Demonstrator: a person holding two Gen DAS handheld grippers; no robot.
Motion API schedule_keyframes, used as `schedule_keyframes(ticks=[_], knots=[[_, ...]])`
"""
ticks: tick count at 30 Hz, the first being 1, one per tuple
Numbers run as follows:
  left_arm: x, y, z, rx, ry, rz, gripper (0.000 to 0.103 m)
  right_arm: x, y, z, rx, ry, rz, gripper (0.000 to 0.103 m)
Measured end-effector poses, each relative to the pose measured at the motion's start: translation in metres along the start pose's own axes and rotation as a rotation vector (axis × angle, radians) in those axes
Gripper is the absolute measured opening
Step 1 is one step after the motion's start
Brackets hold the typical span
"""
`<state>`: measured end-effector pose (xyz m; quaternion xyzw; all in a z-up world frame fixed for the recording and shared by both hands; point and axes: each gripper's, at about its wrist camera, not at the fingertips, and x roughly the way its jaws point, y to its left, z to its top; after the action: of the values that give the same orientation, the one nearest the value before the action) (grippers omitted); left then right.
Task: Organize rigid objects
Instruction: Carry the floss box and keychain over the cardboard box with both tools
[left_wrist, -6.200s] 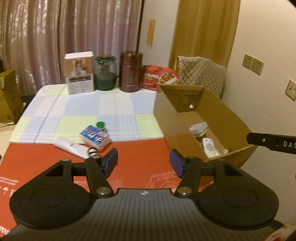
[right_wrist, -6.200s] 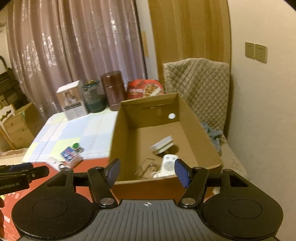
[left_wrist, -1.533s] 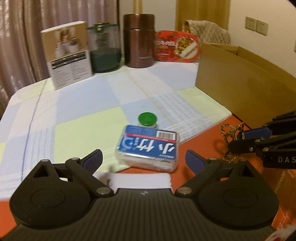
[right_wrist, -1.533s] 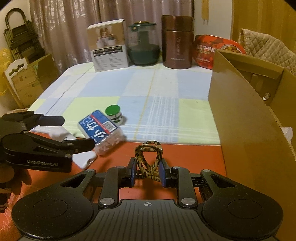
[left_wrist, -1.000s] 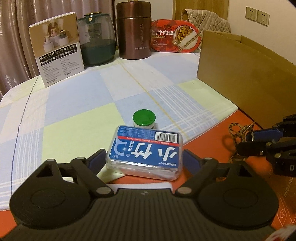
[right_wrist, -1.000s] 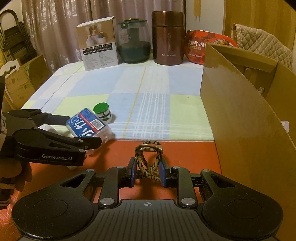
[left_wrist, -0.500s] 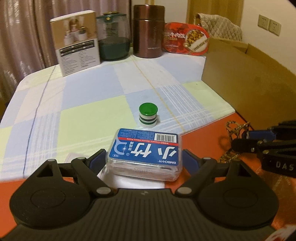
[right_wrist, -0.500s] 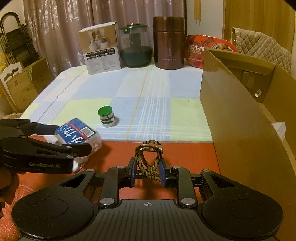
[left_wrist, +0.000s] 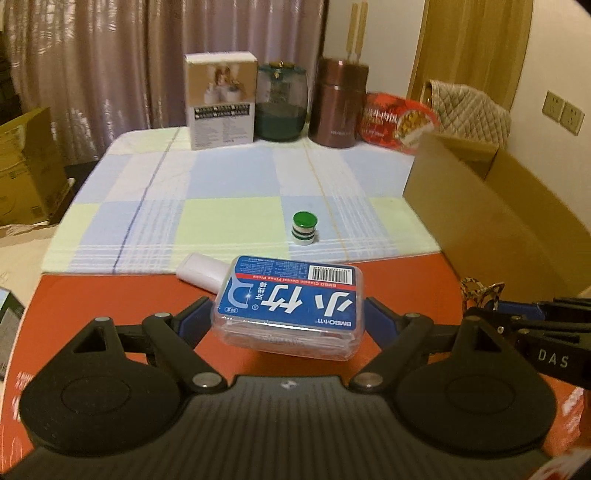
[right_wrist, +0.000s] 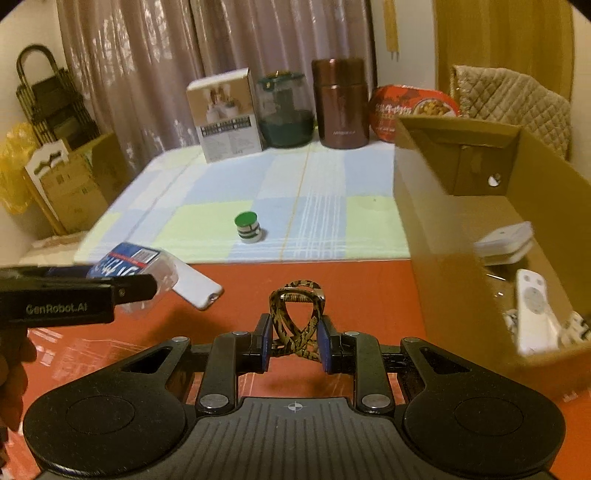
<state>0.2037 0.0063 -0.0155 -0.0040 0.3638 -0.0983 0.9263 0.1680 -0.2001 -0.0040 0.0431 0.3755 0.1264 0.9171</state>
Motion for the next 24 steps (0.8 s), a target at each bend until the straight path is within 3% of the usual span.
schedule_keyframes(ticks=[12,24], knots=[[-0.089,-0.055,0.004,0.006,-0.071,0.0,0.084,-0.092,-0.015,0.002,0.022,-0.055,0.003,0.022],[-0.118,-0.096,0.001,0.035,-0.089,-0.02,0.084,-0.139,-0.038,-0.002,0.033,-0.082,-0.014,0.022]])
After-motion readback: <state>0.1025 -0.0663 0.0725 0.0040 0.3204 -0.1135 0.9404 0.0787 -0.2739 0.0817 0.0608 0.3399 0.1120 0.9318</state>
